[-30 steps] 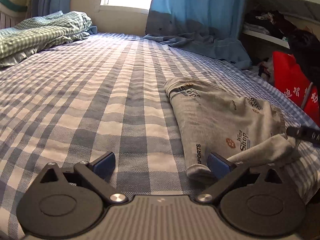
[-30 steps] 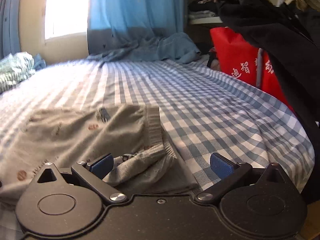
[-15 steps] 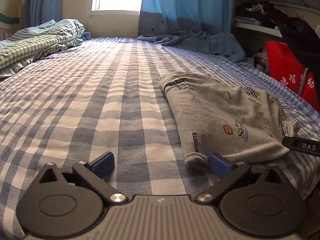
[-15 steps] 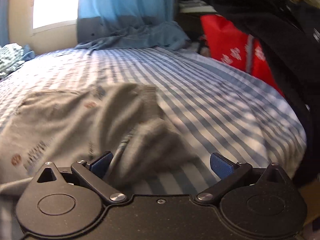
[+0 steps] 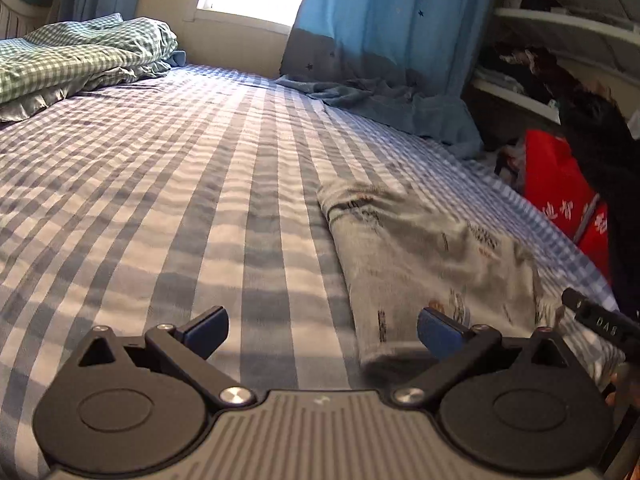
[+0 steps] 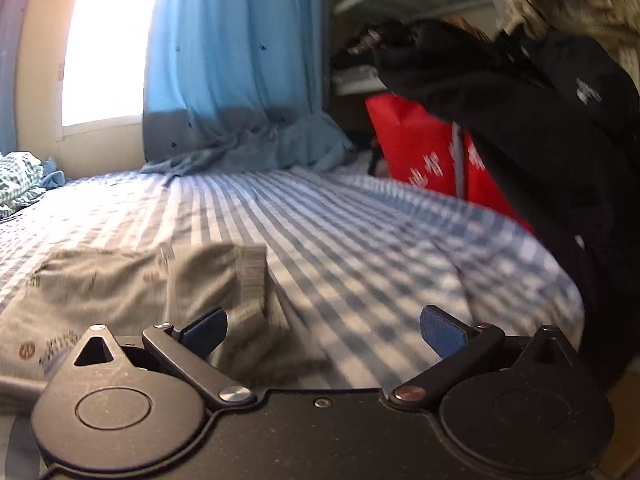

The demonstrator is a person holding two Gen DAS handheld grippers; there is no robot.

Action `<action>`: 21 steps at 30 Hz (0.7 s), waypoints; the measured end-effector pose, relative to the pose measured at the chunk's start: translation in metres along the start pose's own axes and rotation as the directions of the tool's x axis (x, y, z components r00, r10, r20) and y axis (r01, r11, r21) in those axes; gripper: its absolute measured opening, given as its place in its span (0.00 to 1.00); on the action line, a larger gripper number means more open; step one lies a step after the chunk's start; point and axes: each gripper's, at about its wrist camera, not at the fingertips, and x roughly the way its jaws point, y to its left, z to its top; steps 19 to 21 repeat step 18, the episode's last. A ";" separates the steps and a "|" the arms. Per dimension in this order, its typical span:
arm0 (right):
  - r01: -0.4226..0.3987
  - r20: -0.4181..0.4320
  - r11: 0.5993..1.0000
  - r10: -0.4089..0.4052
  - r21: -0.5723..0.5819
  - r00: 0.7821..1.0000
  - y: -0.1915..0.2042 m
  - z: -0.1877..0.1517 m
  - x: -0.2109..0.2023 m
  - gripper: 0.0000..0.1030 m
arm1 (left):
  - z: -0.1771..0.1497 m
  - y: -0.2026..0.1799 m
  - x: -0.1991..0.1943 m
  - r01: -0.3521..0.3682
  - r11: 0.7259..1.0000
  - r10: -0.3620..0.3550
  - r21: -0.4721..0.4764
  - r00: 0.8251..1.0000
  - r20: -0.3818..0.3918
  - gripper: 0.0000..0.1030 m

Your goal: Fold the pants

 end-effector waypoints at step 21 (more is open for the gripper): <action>-0.007 -0.039 0.917 -0.010 -0.399 0.999 0.037 0.022 0.139 0.99 | 0.079 -0.026 0.175 -0.152 0.978 0.161 0.145 0.986 -0.048 1.00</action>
